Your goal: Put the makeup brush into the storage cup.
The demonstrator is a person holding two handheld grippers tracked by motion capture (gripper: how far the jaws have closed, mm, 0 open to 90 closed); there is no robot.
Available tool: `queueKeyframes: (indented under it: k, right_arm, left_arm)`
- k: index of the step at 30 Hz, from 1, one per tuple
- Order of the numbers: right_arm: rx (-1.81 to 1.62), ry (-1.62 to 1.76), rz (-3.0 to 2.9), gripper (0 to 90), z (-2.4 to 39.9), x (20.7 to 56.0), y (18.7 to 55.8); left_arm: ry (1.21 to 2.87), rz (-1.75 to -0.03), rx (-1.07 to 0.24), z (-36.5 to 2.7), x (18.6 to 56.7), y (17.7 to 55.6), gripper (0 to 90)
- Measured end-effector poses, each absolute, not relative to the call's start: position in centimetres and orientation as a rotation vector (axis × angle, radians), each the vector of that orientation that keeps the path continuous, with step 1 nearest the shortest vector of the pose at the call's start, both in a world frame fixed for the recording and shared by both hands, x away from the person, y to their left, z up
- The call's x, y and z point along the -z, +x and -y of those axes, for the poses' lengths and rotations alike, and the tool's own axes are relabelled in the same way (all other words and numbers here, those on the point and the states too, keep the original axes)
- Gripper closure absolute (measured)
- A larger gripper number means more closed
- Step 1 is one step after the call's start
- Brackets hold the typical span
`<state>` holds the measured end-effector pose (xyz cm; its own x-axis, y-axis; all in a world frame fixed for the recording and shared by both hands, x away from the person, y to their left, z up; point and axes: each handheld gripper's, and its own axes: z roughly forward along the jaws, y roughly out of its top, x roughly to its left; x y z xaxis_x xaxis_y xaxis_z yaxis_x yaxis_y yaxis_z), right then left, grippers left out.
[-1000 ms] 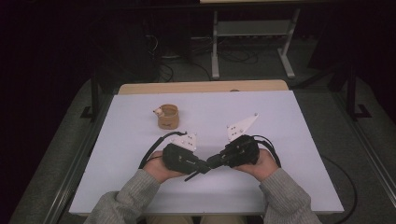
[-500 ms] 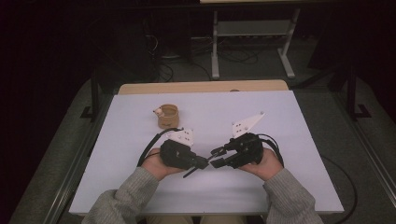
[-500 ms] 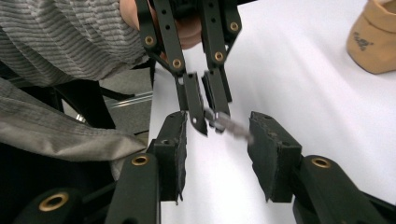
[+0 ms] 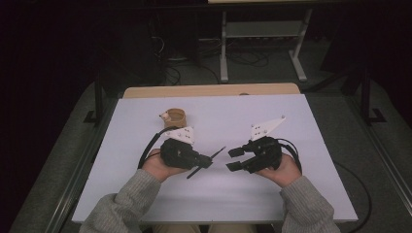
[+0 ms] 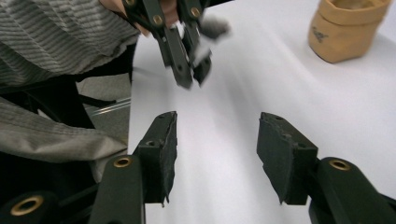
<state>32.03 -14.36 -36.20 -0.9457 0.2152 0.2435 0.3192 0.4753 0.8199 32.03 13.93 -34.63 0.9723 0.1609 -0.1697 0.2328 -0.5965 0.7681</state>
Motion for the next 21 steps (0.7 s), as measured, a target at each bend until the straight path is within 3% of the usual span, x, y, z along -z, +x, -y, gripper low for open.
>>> queueKeyframes:
  k: [21]
  right_arm:
    - [1.521,-0.695,2.618,36.4,18.4,37.7,31.9]
  left_arm:
    - [2.202,-0.326,0.072,-15.0,34.1,33.7,84.1]
